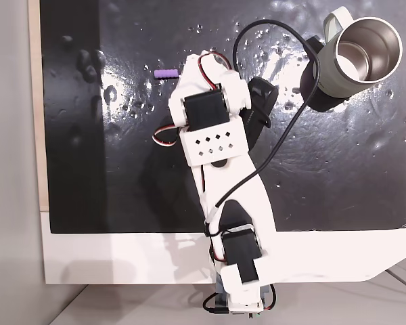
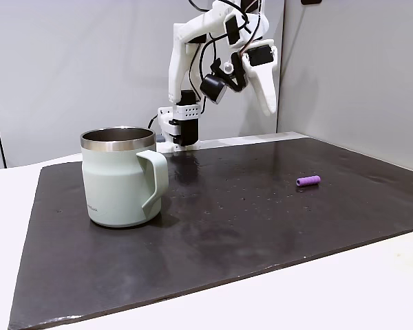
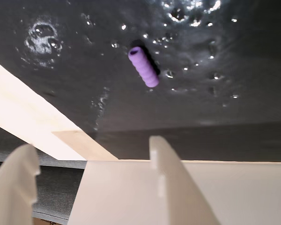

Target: Grasp a pengrip and put it in the cup.

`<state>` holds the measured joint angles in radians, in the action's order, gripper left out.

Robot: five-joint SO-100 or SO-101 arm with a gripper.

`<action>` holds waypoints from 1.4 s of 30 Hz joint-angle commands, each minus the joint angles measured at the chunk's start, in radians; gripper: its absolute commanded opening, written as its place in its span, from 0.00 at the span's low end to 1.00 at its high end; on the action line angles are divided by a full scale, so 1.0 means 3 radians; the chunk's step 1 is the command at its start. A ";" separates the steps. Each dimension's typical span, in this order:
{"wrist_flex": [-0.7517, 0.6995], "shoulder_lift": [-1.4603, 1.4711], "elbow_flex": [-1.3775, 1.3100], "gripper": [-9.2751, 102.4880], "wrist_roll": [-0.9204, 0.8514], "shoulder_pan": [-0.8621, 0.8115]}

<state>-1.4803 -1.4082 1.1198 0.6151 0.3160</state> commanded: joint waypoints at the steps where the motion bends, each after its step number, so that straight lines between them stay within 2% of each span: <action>1: -0.0015 0.0215 -0.0450 0.29 0.0031 0.0061; 11: -0.0174 0.1232 -0.1606 0.27 -0.0261 0.0066; 22: -0.0230 0.2291 -0.2352 0.27 -0.0537 0.0210; 42: 0.0317 0.2828 -0.2378 0.26 -0.0547 0.0419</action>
<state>-1.4159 -0.5584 0.4663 0.4602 0.4264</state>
